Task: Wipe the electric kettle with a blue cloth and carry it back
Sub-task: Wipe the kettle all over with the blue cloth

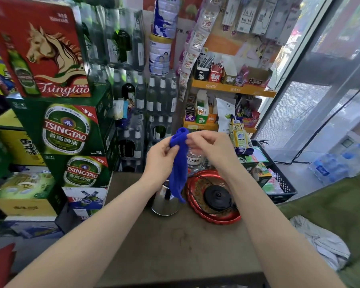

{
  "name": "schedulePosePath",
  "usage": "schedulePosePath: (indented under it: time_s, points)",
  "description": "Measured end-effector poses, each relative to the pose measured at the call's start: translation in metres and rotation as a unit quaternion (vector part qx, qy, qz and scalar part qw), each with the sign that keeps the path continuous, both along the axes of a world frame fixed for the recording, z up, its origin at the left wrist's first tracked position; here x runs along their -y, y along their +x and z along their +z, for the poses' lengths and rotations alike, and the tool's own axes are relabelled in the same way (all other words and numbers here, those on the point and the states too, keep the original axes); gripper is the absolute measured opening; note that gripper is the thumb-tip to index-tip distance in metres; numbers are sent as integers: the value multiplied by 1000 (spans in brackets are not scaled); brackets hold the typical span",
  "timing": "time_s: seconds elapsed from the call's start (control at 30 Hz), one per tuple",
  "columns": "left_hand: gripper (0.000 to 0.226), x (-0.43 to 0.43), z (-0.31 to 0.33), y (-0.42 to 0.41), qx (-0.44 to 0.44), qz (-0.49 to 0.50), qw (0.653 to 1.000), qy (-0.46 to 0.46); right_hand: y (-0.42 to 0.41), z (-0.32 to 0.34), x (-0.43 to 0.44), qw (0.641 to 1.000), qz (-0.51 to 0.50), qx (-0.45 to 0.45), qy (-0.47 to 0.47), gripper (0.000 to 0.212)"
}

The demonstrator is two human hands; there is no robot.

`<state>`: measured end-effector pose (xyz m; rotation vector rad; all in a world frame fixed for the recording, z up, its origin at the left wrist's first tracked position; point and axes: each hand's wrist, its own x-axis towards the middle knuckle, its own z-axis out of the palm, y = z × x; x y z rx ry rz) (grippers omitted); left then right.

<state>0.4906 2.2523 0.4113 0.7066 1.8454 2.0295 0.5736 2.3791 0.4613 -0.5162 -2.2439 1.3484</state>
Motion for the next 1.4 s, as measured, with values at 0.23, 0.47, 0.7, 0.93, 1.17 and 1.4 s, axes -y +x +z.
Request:
schedulePosePath:
  time_s: [0.23, 0.47, 0.7, 0.93, 1.17, 1.4]
  points:
    - [23, 8, 17, -4, -9, -105, 994, 32, 9, -5, -24, 989, 121, 56, -58, 19]
    - [16, 18, -24, 7, 58, -152, 980, -110, 2, -1, -23, 994, -8, -51, -100, 27]
    - [10, 11, -33, 7, 202, -100, 972, -67, 30, -60, -15, 878, 6, 261, -401, 54]
    - [25, 10, -42, 2, 253, -69, 959, -107, 29, -83, -27, 924, -68, 147, -347, 71]
    - [19, 5, -32, -4, 240, -30, 966, -94, 30, -82, -29, 973, 43, 161, -161, 58]
    - [57, 11, -31, -13, 8, -60, 969, -238, 21, -67, -23, 978, 8, 185, 93, 15]
